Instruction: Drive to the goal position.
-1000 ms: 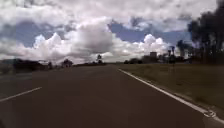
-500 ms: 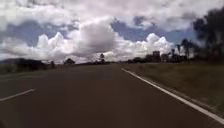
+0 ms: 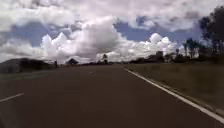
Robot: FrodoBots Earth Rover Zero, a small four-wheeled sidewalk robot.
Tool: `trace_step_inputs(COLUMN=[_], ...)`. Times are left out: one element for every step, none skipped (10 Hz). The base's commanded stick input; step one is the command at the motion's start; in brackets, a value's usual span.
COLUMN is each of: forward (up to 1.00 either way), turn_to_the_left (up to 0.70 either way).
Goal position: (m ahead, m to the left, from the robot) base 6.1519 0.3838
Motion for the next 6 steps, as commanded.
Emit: trace_step_inputs(forward=[1.0,1.0,1.0,1.0,1.0,1.0], turn_to_the_left=[0.0,0.0,0.0,0.0,0.0,0.0])
